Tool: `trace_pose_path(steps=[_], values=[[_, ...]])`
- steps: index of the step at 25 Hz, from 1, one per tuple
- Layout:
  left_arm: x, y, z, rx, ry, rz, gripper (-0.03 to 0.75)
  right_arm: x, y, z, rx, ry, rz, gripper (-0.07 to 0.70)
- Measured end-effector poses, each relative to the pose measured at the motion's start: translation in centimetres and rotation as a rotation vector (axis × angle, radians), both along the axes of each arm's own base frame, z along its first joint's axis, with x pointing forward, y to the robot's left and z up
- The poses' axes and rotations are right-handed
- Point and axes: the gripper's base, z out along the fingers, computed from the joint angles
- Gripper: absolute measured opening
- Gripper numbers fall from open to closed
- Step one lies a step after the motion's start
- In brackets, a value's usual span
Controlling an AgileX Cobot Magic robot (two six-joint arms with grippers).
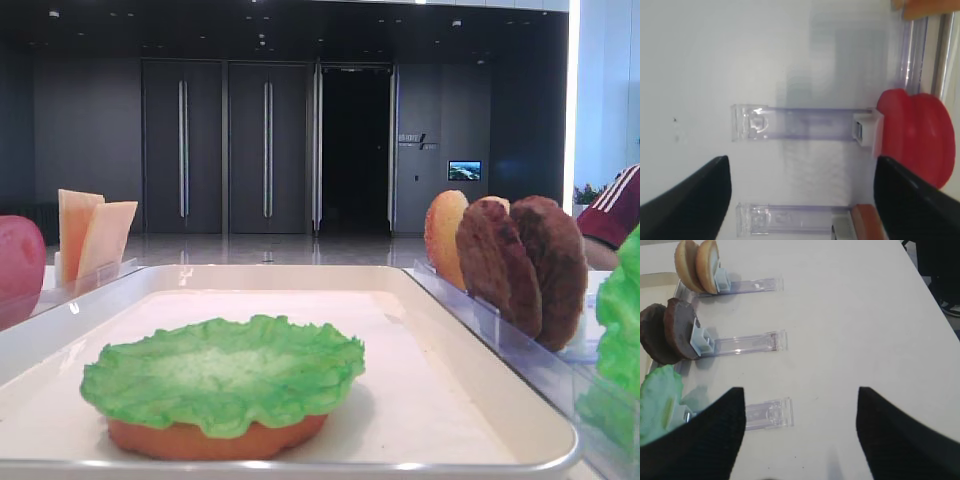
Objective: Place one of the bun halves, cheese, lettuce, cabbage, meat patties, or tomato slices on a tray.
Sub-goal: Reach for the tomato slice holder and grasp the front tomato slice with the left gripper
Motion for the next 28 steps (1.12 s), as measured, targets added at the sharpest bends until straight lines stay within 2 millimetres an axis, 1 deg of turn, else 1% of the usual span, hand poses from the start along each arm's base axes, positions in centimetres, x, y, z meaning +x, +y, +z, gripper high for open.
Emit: trace_pose_path(steps=[2,5,10,15,21,23,26,28], values=[[0.7,-0.1,-0.4,0.0,0.019,0.002,0.692,0.0,0.0,0.0,0.0,0.0,0.0,0.481],[0.9,-0.3,-0.6,0.0,0.032,0.002,0.692,0.0,0.0,0.0,0.0,0.0,0.0,0.481],[0.9,-1.7,-0.5,-0.009,0.024,0.012,0.692,0.0,0.0,0.0,0.0,0.0,0.0,0.481],[0.3,-5.1,-0.5,-0.016,0.018,-0.006,0.692,0.0,0.0,0.0,0.0,0.0,0.0,0.481],[-1.0,-10.3,-1.2,-0.027,0.035,-0.069,0.692,0.0,0.0,0.0,0.0,0.0,0.0,0.481],[-1.5,-11.6,-1.5,-0.028,0.044,-0.087,0.692,0.0,0.0,0.0,0.0,0.0,0.0,0.481],[-2.0,-13.1,-1.9,-0.029,0.054,-0.102,0.692,0.0,0.0,0.0,0.0,0.0,0.0,0.481],[-2.1,-13.6,-2.2,-0.029,0.061,-0.101,0.692,0.0,0.0,0.0,0.0,0.0,0.0,0.481]])
